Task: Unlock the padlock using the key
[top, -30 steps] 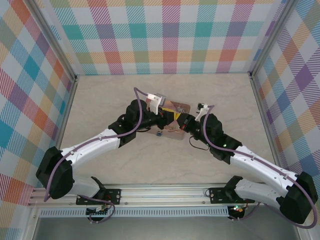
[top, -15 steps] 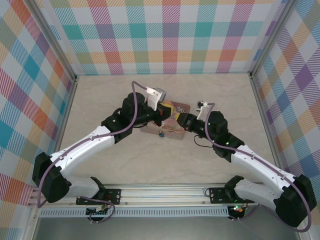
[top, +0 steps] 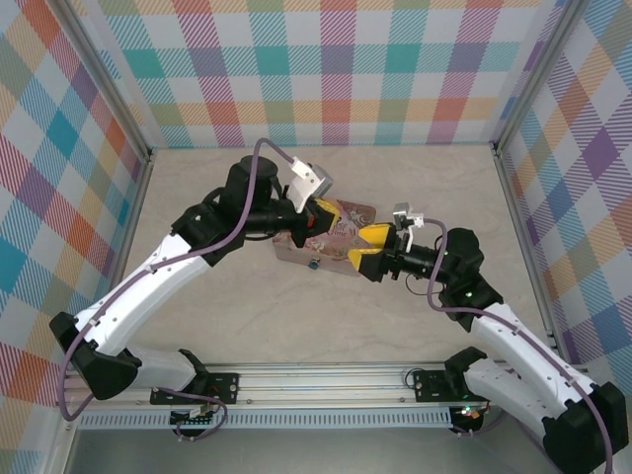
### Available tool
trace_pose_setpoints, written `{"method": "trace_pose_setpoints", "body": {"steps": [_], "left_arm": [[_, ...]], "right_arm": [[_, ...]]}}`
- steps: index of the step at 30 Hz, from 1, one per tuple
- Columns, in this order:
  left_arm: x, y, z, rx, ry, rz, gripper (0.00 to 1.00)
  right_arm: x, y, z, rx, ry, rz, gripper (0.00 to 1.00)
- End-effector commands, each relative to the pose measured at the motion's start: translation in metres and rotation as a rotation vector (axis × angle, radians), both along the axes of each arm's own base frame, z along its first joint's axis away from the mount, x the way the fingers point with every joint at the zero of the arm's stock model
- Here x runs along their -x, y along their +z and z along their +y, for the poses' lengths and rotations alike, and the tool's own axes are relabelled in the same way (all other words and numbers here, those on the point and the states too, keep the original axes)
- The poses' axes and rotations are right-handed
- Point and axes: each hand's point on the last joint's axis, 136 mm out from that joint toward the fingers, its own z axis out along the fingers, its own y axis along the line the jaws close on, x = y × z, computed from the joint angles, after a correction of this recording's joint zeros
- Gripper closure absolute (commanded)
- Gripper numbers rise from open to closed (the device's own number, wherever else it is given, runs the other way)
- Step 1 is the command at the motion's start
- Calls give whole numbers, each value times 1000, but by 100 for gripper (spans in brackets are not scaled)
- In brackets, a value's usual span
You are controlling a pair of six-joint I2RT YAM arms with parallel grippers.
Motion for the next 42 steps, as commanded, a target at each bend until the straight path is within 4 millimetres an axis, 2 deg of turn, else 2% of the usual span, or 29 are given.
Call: {"method": "trace_pose_setpoints", "body": {"steps": [1, 5, 12, 27, 33, 42], "left_arm": [[17, -11, -1, -57, -112, 50, 100], [23, -9, -4, -55, -160, 66, 100], [24, -7, -8, -37, -179, 65, 100], [21, -7, -9, -27, -171, 57, 100], [20, -9, -9, -33, -164, 54, 100], [17, -11, -9, -37, -154, 53, 100]], "right_arm": [[13, 30, 7, -51, 119, -150, 11], [12, 44, 12, -83, 159, -198, 15], [7, 53, 12, -88, 155, -230, 30], [5, 37, 19, -76, 207, -164, 52], [6, 35, 20, -75, 222, -154, 64], [6, 34, 21, -70, 238, -147, 75]]}}
